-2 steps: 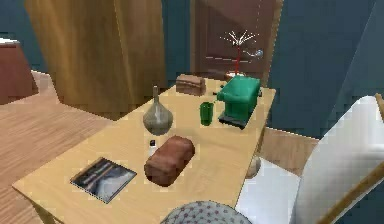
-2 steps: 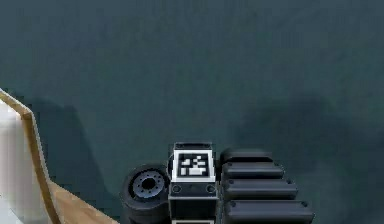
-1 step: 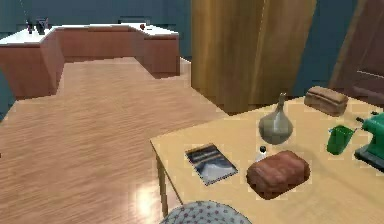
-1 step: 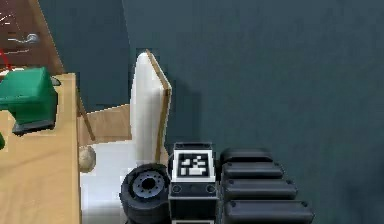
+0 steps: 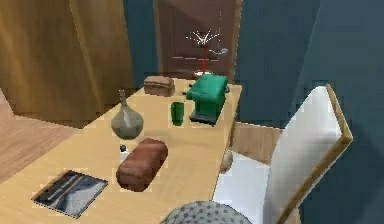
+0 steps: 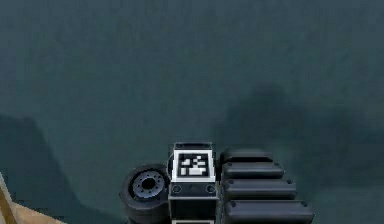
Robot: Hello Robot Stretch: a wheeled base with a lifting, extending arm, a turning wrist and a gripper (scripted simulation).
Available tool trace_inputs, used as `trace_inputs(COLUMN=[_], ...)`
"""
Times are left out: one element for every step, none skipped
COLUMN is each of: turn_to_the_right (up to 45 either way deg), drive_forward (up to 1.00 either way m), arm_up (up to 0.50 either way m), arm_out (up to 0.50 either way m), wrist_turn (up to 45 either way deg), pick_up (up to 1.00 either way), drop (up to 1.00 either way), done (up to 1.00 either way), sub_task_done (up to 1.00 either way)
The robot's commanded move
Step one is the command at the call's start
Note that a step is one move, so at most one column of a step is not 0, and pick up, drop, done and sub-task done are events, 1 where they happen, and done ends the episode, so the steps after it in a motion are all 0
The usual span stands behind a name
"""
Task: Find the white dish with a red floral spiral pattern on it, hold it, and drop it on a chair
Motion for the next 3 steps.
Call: trace_inputs(turn_to_the_right=[45.0,30.0,-45.0], drive_forward=[0.0,0.0,0.0], arm_up=[0.0,0.0,0.0], arm_out=[0.0,0.0,0.0], wrist_turn=[0.0,0.0,0.0], pick_up=[0.0,0.0,0.0], drop=[0.0,0.0,0.0], done=[0.0,0.0,0.0], sub_task_done=[0.0,0.0,0.0])
